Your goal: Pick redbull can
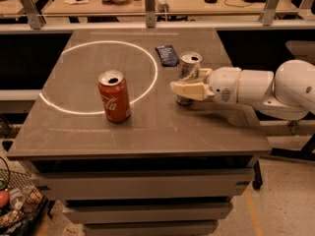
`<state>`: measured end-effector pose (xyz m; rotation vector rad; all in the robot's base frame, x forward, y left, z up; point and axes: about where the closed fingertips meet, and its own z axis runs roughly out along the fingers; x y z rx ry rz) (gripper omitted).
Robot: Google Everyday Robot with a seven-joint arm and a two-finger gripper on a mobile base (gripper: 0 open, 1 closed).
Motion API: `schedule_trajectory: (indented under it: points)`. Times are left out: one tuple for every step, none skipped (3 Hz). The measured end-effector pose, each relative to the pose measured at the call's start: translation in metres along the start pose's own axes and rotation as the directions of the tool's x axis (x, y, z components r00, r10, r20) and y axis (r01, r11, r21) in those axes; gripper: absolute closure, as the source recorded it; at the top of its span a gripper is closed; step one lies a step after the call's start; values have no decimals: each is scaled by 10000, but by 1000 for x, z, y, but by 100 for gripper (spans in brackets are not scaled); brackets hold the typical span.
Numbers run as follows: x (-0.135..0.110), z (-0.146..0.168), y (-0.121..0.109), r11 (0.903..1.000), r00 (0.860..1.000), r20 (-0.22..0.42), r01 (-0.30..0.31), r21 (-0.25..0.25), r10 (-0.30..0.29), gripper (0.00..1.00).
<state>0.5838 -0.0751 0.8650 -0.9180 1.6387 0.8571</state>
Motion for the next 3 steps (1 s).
schedule_trajectory:
  points:
    - [-30,-12,-5,9996,9965,799,224,146,-235,87]
    - [-68,-24,-12,9986,9933,1028,510,149,-522,100]
    - [-74,-27,-14,9983,9924,1097,546,192,-564,100]
